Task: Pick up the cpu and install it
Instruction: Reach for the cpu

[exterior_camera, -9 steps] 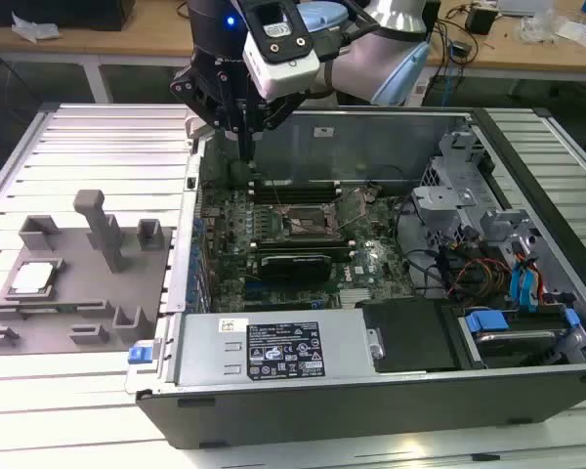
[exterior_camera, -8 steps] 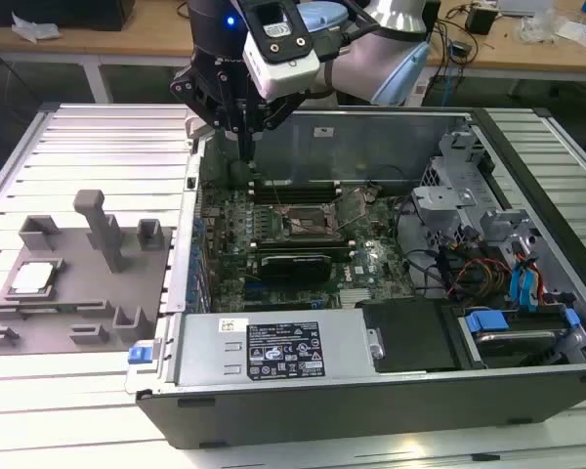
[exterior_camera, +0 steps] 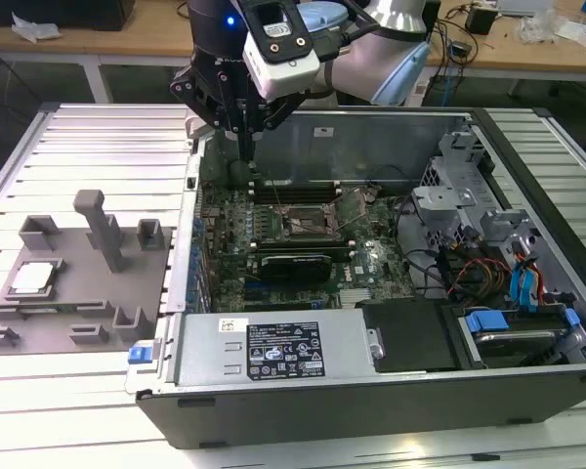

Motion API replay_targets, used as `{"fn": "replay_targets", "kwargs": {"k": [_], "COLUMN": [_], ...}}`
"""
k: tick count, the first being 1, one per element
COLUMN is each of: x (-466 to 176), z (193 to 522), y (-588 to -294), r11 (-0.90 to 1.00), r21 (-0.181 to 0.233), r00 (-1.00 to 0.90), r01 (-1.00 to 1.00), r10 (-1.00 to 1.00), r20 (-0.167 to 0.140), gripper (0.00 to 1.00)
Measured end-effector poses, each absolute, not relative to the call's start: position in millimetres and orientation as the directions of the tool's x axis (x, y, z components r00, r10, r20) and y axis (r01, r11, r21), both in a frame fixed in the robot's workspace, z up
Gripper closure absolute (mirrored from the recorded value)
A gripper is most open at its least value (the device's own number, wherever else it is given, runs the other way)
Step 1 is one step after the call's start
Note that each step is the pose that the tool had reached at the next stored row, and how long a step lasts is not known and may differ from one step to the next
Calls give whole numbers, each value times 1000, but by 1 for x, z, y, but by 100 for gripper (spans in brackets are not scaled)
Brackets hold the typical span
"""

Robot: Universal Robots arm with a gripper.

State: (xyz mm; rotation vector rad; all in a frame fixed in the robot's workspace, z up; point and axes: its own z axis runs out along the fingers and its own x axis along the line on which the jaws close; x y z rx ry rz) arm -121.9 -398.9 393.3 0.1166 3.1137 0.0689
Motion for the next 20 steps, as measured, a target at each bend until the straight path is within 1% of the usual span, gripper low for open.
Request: {"fn": "replay_targets", "kwargs": {"k": [20], "x": [-146], "z": [393], "y": [-399], "r11": [996], "r21": [45], "r00": [-997], "r01": [74], "r10": [75], "r20": [-26], "gripper": [89]}}
